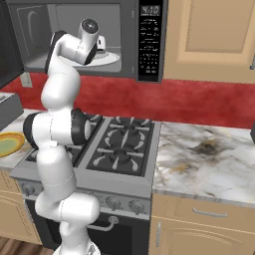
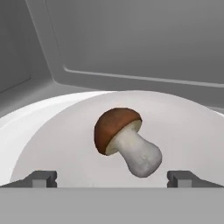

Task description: Pick the mushroom from the microwave and place it on plate located on the counter.

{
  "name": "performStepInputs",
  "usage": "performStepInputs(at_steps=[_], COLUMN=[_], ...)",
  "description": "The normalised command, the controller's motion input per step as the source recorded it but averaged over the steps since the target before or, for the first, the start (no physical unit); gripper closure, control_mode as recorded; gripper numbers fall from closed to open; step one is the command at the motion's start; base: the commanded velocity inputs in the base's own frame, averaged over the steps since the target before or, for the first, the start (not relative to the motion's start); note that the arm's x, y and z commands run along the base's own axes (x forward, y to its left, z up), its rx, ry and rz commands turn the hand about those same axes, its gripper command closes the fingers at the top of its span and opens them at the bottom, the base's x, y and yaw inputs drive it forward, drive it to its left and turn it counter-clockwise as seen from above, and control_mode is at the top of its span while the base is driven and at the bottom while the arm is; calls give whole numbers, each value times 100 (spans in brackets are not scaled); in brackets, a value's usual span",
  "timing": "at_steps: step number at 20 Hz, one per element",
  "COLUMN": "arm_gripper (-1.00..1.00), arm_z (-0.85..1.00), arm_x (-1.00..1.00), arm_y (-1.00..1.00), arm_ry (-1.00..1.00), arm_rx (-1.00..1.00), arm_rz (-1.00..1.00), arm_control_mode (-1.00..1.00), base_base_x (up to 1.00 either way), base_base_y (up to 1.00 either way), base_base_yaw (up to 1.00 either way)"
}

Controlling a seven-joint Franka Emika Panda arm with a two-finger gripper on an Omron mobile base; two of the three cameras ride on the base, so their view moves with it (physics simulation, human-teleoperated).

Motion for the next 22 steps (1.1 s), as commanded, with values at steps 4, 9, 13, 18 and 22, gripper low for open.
performStepInputs(at_steps=[4, 9, 13, 18, 22], arm_gripper=[-100, -100, -100, -100, -100], arm_z=[0, 0, 0, 0, -1], arm_x=[22, 24, 25, 23, 10], arm_y=[0, 0, 0, 0, 0], arm_ry=[4, 4, 3, 3, 1], arm_rx=[0, 0, 0, 0, 0], arm_rz=[2, 1, 1, 1, 1], arm_control_mode=[-100, -100, -100, -100, -100], base_base_x=[0, 0, 0, 0, 0], base_base_y=[0, 0, 0, 0, 0], base_base_yaw=[0, 0, 0, 0, 0])
